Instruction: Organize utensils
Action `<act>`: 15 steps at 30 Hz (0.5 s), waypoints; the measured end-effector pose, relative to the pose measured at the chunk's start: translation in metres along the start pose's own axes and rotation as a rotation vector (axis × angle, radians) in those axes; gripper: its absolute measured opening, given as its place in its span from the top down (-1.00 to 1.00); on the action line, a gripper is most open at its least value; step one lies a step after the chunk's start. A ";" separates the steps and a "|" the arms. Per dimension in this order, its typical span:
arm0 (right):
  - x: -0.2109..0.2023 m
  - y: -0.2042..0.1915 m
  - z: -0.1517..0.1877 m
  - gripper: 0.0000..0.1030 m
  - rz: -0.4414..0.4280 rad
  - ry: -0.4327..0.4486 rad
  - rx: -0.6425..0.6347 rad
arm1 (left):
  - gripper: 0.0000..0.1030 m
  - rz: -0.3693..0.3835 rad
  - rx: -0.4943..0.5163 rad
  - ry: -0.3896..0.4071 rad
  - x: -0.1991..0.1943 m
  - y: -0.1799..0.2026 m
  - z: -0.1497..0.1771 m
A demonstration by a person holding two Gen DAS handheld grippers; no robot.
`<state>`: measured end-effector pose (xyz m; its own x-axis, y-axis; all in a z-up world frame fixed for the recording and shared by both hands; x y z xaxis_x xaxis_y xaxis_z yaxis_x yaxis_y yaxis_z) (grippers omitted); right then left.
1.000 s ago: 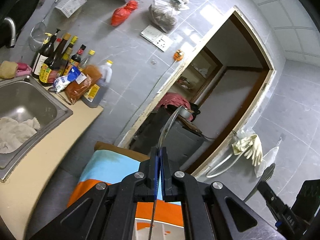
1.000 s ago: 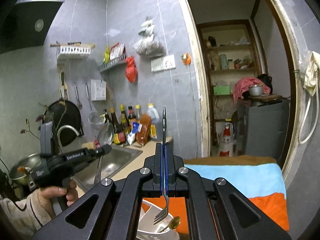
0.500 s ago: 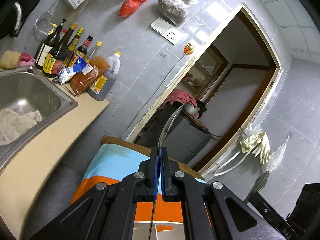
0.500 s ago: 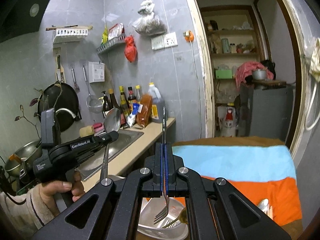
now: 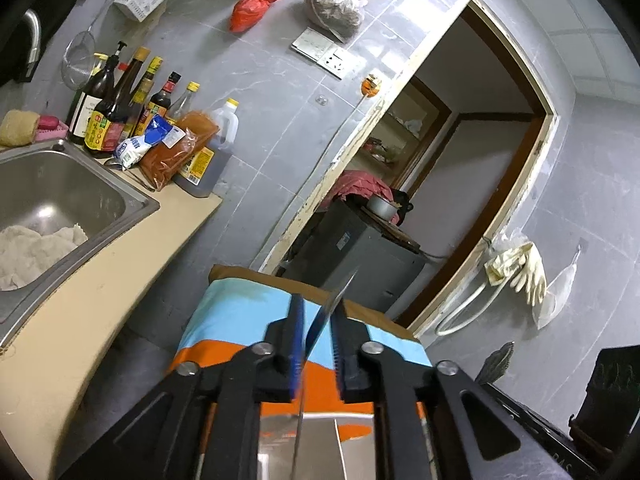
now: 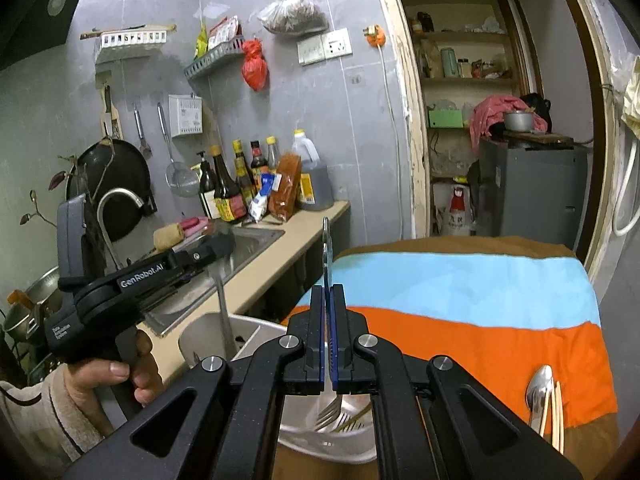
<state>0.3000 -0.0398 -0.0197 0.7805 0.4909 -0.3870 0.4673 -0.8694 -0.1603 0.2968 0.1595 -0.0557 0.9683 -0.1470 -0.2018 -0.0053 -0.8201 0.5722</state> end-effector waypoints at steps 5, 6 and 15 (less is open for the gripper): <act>-0.006 0.000 0.001 0.75 -0.010 0.000 0.017 | 0.36 -0.013 -0.002 -0.025 -0.013 -0.001 0.003; -0.009 0.000 -0.001 0.68 -0.012 0.007 0.021 | 0.30 -0.013 -0.005 -0.026 -0.016 0.000 0.002; -0.043 0.012 -0.023 -0.14 0.011 0.090 0.051 | -0.29 -0.039 0.084 -0.024 -0.040 0.030 -0.009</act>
<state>0.2816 -0.0695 0.0156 0.8205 0.4826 -0.3064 0.4389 -0.8752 -0.2032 0.2607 0.1459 -0.0230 0.9619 -0.1269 -0.2422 0.0100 -0.8689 0.4949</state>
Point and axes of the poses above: each gripper's, at about its wrist camera, not at the fingertips, and x roughly the way its jaws point, y to its right, z to its underside, the point moved 6 cm from there along x, roughly the way its jaws point, and after that the axes turned 5 degrees about y, right-handed, at the moved point
